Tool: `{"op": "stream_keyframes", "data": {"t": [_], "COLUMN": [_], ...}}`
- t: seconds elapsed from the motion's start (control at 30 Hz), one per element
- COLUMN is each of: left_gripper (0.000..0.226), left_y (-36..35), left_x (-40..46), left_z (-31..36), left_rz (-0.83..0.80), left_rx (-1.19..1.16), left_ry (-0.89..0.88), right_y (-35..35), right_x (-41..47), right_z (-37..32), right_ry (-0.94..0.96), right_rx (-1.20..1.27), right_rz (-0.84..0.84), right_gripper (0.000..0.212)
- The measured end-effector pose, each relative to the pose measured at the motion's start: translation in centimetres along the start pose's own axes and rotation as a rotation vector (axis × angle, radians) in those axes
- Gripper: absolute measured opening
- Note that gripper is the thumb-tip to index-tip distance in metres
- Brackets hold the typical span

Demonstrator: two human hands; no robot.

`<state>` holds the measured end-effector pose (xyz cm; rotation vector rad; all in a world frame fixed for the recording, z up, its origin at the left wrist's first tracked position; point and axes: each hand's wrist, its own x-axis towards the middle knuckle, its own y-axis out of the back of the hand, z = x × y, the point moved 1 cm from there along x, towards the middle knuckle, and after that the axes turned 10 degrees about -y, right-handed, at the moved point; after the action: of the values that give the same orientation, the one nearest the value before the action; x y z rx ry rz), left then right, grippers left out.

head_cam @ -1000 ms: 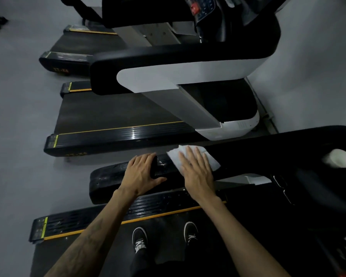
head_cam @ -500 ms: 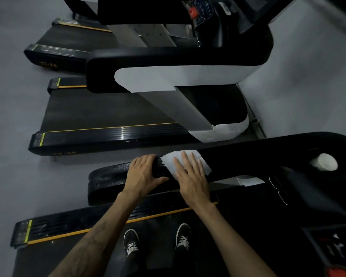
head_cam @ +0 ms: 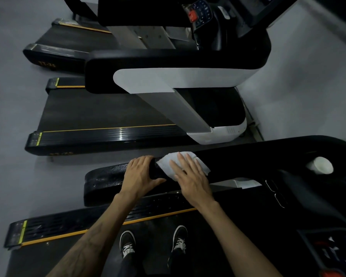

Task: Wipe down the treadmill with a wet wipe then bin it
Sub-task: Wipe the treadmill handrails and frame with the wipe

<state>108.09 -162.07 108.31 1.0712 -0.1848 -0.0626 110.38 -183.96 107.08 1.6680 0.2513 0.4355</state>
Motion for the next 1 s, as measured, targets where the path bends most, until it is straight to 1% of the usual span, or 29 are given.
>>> {"op": "stream_keyframes", "data": {"t": [0.03, 0.1, 0.17, 0.2, 0.23, 0.3, 0.37, 0.4, 0.47, 0.57, 0.6, 0.63, 0.7, 0.77, 0.83, 0.9, 1.0], "left_gripper": [0.08, 0.079, 0.08, 0.08, 0.08, 0.084, 0.087, 0.087, 0.086, 0.084, 0.084, 0.085, 0.087, 0.089, 0.089, 0.092, 0.096], "left_y": [0.0, 0.1, 0.0, 0.0, 0.0, 0.0, 0.0, 0.1, 0.1, 0.3, 0.3, 0.3, 0.2, 0.1, 0.2, 0.4, 0.4], "left_x": [0.0, -0.1, -0.2, -0.2, -0.2, -0.2, -0.1, -0.1, -0.1, 0.0, 0.0, -0.1, -0.1, -0.2, -0.1, -0.1, -0.1], "left_z": [0.1, 0.2, 0.2, 0.2, 0.1, -0.1, -0.3, -0.3, -0.2, 0.0, 0.0, 0.0, -0.1, -0.3, -0.5, -0.7, -0.9], "left_rz": [0.0, 0.003, 0.008, 0.01, 0.015, 0.02, 0.002, -0.007, -0.009, -0.001, -0.004, -0.002, -0.005, -0.019, -0.051, -0.083, -0.1], "left_rx": [-0.001, -0.001, 0.004, 0.001, -0.007, -0.023, -0.019, -0.015, -0.011, -0.002, 0.004, 0.009, 0.002, 0.001, 0.011, 0.019, 0.043], "left_ry": [0.001, 0.003, 0.003, 0.002, -0.001, -0.007, -0.012, -0.012, -0.014, -0.005, -0.002, -0.001, -0.001, -0.008, -0.024, -0.029, -0.015], "right_y": [0.2, 0.4, 0.0, -0.2, -0.5, -1.1, -0.8, -0.5, -0.1, 0.0, -0.2, -0.2, -0.5, -0.3, 0.2, 0.8, 0.6], "right_x": [0.0, 0.4, 0.9, 1.1, 1.2, 1.0, 0.7, 0.7, 0.8, 2.0, 2.3, 2.4, 2.2, 1.5, 1.0, 1.1, 2.4], "right_z": [0.6, 0.1, -2.2, -3.5, -4.5, -4.8, -3.4, -2.5, -1.3, -2.2, -3.1, -4.0, -4.6, -3.4, -1.4, -0.1, -2.0], "right_ry": [-0.015, -0.16, -0.312, -0.333, -0.305, -0.166, -0.061, -0.043, -0.113, -0.332, -0.369, -0.361, -0.232, -0.076, -0.016, -0.094, -0.297], "right_rx": [0.005, 0.053, 0.073, 0.076, 0.077, 0.046, 0.019, 0.019, 0.039, 0.06, 0.059, 0.06, 0.062, 0.054, 0.028, 0.049, 0.062], "right_rz": [0.001, 0.003, 0.007, 0.005, 0.002, 0.0, -0.011, -0.008, -0.018, -0.03, -0.028, -0.033, -0.048, -0.062, -0.072, -0.083, -0.094], "right_gripper": [0.052, 0.053, 0.055, 0.056, 0.055, 0.055, 0.055, 0.054, 0.055, 0.056, 0.056, 0.056, 0.054, 0.052, 0.053, 0.053, 0.057]}}
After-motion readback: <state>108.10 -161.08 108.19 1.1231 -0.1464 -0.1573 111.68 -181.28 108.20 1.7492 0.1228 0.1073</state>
